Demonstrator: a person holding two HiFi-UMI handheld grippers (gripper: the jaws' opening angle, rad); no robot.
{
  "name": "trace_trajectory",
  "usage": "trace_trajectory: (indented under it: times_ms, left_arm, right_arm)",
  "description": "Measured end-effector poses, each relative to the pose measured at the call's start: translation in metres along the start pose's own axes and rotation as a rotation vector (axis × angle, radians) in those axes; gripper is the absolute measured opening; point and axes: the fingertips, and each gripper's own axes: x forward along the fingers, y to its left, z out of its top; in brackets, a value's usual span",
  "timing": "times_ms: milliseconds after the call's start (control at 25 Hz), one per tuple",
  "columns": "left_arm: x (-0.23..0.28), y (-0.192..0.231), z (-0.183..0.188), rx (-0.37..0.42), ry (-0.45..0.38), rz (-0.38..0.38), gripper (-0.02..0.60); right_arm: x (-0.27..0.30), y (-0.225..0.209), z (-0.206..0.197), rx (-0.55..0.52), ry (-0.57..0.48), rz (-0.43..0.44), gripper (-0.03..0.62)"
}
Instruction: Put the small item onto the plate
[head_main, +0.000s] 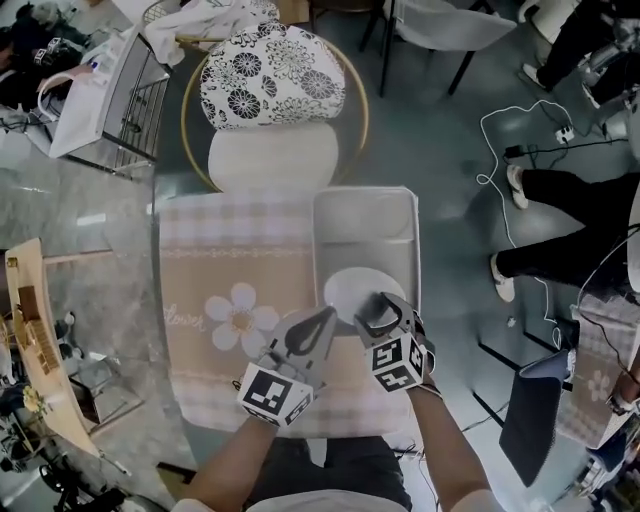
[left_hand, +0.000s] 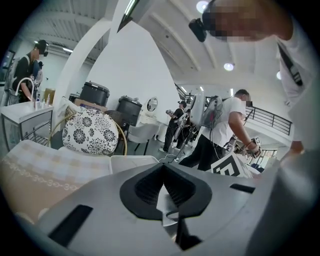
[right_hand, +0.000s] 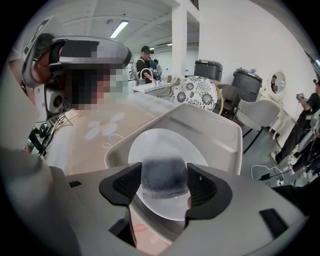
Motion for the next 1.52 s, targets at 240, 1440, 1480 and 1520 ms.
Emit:
trace_trajectory:
  times_ms: [240,1440,1480,1520]
  left_arm:
    - [-0.008,-0.002,0.002,0.010,0.009,0.003,0.006]
    - [-0.225,-0.140,0.118,0.090,-0.043,-0.135,0.006]
    - [-0.231,-0.144,0.121,0.096,-0.050,-0.140,0.006]
    - [-0.236,-0.147,0.124,0.103,-0.058,-0.144,0.006]
  right_arm:
    - [0.002,-0.004,0.008,-0.009,-0.005,-0.012,0.291]
    - [-0.332,0.147,0.190,0.311,-0.773,-0.090,0.014]
    - [-0.338,0.152,0.191,0.309,-0.780,-0.095,0.014]
    - [-0.344,0.156,0.193,0.307,-0.787,-0.100,0.014]
